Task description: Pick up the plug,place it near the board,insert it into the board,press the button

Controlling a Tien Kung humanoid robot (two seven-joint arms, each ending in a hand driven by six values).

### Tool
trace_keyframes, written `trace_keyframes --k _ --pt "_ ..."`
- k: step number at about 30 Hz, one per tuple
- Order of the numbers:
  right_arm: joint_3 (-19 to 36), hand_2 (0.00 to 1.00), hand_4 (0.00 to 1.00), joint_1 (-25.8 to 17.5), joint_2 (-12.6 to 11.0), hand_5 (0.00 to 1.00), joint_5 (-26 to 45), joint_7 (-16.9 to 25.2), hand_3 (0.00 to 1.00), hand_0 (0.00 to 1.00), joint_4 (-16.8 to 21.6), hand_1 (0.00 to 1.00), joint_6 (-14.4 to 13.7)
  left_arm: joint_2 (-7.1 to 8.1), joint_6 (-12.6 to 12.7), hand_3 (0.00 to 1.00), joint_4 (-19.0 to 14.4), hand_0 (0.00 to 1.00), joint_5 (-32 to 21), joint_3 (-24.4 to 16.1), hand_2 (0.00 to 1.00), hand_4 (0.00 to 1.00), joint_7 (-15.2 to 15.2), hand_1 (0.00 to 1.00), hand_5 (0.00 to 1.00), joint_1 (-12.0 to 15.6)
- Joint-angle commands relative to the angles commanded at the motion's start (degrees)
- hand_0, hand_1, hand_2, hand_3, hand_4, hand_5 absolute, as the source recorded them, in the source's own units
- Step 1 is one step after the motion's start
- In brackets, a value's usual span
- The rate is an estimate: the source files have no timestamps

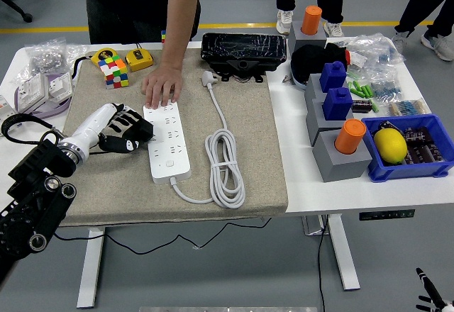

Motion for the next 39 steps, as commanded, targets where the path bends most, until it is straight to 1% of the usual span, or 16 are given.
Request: trace_keyframes --k 13,14,19,20,25,26,31,32,37,38,39 --pt "-0.2 0.787 0.998 0.1 0.0 0.998 0.2 0.0 0.84 0.998 0.0 0.863 -0.2 0.29 -0.8 0.625 0.0 0.552 -0.5 -0.1 0.641 0.795 -0.1 0.697 0.002 -0.2" --pt "-0.3 0.786 0.998 0.1 0.0 0.998 0.2 0.0 0.839 0.998 0.0 0.863 -0.2 0.3 -0.9 0.63 0.1 0.555 -0.6 -0.1 0.646 0.835 -0.1 0.698 0.002 -0.2" --pt "-0.4 0.786 0.998 0.0 -0.1 0.998 0.3 -0.1 0.839 0.998 0.0 0.863 -0.2 0.32 -1.1 0.63 0.3 0.555 -1.0 0.1 0.646 0.835 -0.3 0.698 0.002 -0.2" --pt "-0.4 0.786 0.998 0.0 -0.1 0.998 0.4 -0.1 0.839 0.998 0.0 0.863 -0.2 0.32 -1.1 0.647 0.3 0.563 -1.1 0.1 0.669 0.981 -0.4 0.705 0.002 -0.2" --pt "-0.4 0.786 0.998 0.1 -0.3 0.998 0.4 -0.1 0.839 0.998 0.0 0.863 -0.3 0.38 -1.2 0.647 0.4 0.563 -1.4 0.3 0.669 0.981 -0.5 0.705 0.002 -0.3" --pt "-0.4 0.785 0.998 0.1 -0.3 0.998 0.5 -0.1 0.837 0.998 0.0 0.862 -0.3 0.4 -1.2 0.671 0.4 0.574 -1.5 0.3 0.691 0.998 -0.5 0.712 0.002 -0.3" --pt "-0.5 0.785 0.998 0.1 -0.3 0.998 0.6 -0.1 0.837 0.998 0.0 0.862 -0.2 0.37 -1.2 0.671 0.5 0.574 -1.6 0.3 0.691 0.998 -0.6 0.712 0.002 -0.4" --pt "-0.5 0.786 0.998 0.1 -0.3 0.998 0.5 -0.1 0.837 0.998 0.0 0.862 -0.2 0.38 -1.2 0.717 0.5 0.584 -1.6 0.4 0.706 0.998 -0.7 0.717 0.002 -0.4" --pt "-0.5 0.786 0.998 0.1 -0.3 0.998 0.6 -0.1 0.837 0.998 0.0 0.862 -0.2 0.4 -1.2 0.717 0.6 0.584 -1.7 0.3 0.706 0.998 -0.8 0.717 0.002 -0.5" --pt "-0.5 0.785 0.998 0.1 -0.3 0.998 0.5 -0.1 0.836 0.998 0.0 0.861 -0.2 0.4 -1.3 0.738 0.6 0.596 -1.8 0.2 0.711 0.998 -0.8 0.721 0.002 -0.5" --pt "-0.5 0.785 0.998 0.1 -0.3 0.998 0.6 -0.1 0.836 0.998 0.0 0.861 -0.2 0.4 -1.3 0.738 0.7 0.596 -1.9 0.3 0.711 0.998 -0.8 0.721 0.002 -0.5"
